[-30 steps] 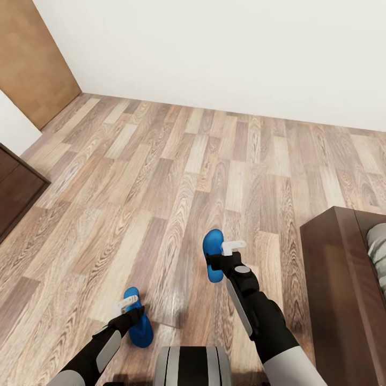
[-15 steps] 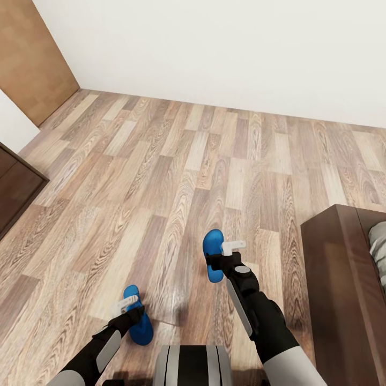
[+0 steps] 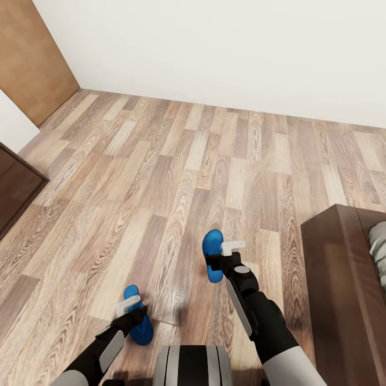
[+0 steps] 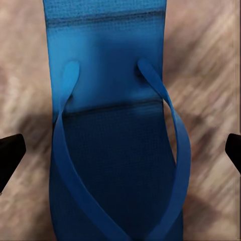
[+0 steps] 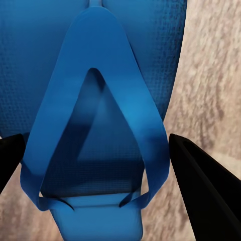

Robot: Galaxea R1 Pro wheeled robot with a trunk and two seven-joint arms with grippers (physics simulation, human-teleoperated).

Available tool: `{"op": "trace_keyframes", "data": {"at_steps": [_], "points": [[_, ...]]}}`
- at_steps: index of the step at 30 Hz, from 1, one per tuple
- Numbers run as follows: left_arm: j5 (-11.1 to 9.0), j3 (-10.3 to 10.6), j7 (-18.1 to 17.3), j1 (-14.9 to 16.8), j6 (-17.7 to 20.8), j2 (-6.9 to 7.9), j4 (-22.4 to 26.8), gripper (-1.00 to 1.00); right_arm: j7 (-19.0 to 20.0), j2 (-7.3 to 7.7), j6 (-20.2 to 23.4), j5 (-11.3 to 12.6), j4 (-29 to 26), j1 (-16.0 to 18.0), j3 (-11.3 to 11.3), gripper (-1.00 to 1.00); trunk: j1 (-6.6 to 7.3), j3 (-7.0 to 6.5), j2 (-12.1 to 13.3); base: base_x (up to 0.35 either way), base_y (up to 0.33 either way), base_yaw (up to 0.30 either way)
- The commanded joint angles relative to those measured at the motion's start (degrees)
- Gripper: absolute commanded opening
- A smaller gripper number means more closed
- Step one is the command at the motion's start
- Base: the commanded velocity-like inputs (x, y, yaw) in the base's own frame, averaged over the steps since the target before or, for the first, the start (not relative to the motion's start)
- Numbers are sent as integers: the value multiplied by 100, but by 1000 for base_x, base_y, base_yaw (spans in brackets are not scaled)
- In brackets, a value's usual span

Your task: In the bedroom, move the book from the bed onto either nightstand, and place the two sandals side by side next to the bed.

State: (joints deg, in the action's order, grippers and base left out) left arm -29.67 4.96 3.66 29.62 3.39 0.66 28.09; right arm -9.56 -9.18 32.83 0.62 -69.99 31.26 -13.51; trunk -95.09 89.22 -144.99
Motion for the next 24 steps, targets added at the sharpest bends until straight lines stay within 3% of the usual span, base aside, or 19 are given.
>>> {"op": "trace_keyframes", "data": {"at_steps": [1, 7, 20, 24], "points": [[-49, 41, 38, 0, 16, 3, 13, 100, -37, 2, 30, 8, -6, 3, -19, -100, -2, 25, -3, 0, 0, 0], [-61, 40, 39, 0, 8, -10, 13, 100, -37, 0, 30, 8, -6, 3, -53, -100, -17, 158, -11, 0, 0, 0], [-65, 41, 39, 0, -12, -13, 11, 100, -37, -2, 30, 6, -6, 3, -63, -100, -17, 158, -11, 0, 0, 0], [-66, 41, 39, 0, -13, -13, 12, 100, -37, -4, 30, 7, -6, 3, -64, -100, -25, 225, -15, 0, 0, 0]]}}
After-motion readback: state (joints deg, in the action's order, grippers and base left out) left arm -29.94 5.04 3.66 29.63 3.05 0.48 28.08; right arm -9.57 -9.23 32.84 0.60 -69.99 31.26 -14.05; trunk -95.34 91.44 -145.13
